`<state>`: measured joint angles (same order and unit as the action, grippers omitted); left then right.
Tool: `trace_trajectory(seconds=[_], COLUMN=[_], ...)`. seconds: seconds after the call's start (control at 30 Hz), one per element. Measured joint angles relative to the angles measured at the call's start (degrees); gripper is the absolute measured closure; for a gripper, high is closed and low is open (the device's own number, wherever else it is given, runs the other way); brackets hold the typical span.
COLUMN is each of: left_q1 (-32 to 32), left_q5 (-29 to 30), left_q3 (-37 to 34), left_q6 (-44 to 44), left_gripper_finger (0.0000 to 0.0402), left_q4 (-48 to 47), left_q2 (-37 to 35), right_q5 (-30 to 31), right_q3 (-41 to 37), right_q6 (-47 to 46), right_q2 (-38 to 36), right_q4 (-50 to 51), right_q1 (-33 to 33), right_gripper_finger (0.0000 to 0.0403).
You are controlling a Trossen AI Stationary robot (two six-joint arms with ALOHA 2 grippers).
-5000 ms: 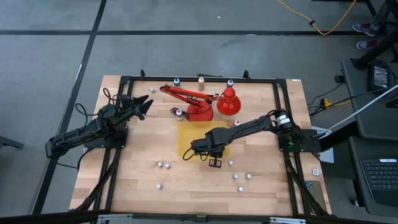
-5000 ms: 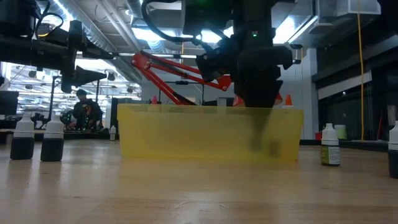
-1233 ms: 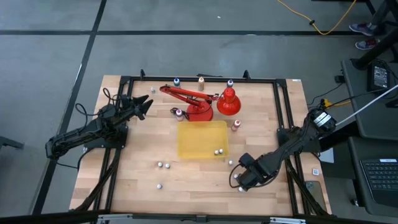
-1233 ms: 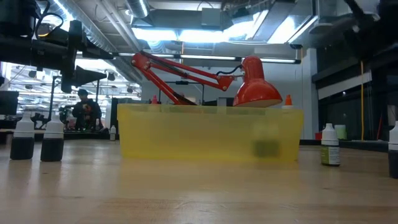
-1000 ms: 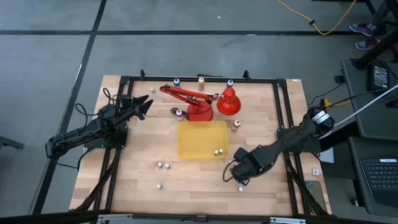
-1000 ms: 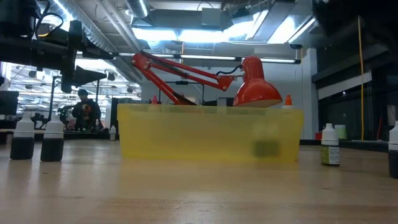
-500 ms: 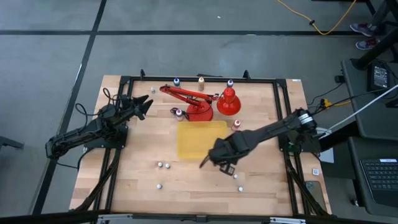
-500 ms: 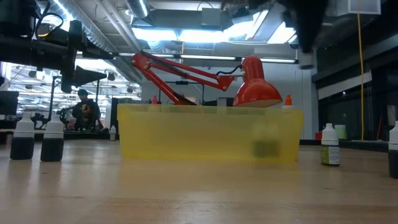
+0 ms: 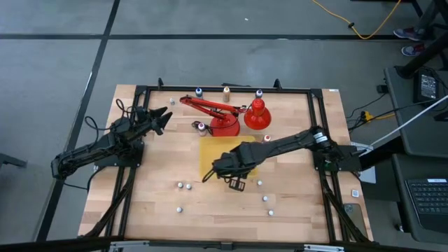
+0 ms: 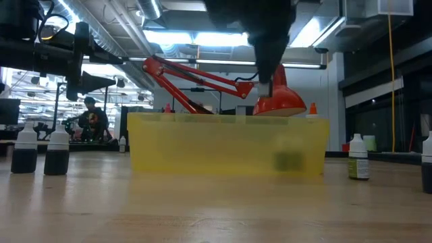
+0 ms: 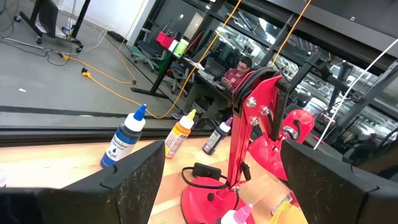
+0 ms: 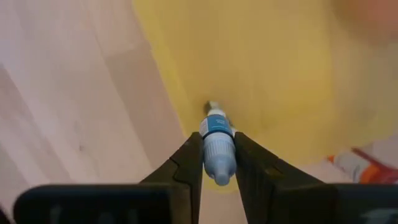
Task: Pick & Place food coloring
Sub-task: Put the small blue food bottle into the yellow bin
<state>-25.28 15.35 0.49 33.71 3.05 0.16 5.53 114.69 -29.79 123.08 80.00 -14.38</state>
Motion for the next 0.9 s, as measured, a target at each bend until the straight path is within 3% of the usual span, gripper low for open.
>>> trace_trajectory(seconds=[0.9], left_q1=[0.00], left_q5=[0.00], left_q3=[0.00], left_q6=[0.00], left_gripper_finger=[0.0089], left_q4=[0.00], left_q2=[-0.01], right_q5=[0.43], right_q3=[-13.99], right_q6=[1.85], right_q2=[3.84], right_q4=[-15.32], right_q1=[0.71], right_gripper_finger=[0.0321])
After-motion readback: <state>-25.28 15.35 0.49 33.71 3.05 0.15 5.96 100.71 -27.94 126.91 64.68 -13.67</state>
